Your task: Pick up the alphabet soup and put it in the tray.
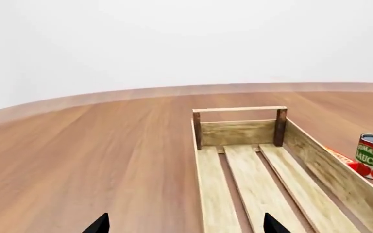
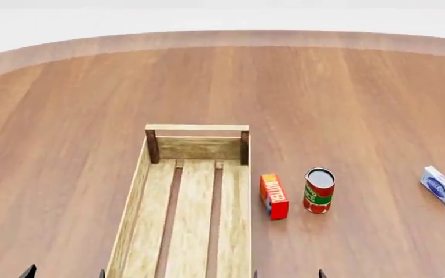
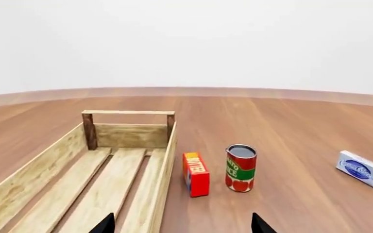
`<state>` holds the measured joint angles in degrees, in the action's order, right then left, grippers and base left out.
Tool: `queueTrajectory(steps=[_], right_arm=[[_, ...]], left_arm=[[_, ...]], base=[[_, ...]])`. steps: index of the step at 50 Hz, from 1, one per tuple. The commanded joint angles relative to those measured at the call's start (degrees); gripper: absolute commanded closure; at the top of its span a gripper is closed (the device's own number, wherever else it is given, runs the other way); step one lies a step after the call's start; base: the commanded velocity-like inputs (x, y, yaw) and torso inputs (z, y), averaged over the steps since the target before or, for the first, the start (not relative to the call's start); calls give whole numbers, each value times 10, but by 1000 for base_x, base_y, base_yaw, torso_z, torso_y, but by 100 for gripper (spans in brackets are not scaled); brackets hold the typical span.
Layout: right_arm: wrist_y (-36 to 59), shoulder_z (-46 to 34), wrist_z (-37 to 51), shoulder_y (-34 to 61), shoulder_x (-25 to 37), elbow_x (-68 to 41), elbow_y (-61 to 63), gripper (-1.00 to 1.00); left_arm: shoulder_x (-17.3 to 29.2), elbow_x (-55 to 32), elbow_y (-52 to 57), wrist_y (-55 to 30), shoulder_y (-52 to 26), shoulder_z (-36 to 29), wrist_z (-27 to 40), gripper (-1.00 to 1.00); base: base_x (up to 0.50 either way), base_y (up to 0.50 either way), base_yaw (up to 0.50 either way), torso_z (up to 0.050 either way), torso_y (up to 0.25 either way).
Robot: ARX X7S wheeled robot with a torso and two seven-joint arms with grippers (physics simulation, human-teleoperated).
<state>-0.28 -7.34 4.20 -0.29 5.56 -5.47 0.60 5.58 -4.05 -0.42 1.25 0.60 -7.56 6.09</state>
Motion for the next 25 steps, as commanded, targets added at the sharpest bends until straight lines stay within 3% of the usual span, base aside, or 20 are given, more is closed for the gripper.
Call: queueTrajectory(steps=[1, 25], right_arm=[[1, -6, 8, 1, 7, -10, 0, -100], [-4, -17, 24, 5, 16, -22, -10, -100]], left_arm=[[6, -8, -1, 0, -2, -9, 8, -100], [18, -19, -2, 4, -4, -24, 18, -100]], base=[[500, 27, 0, 0, 0], [486, 98, 0, 0, 1]])
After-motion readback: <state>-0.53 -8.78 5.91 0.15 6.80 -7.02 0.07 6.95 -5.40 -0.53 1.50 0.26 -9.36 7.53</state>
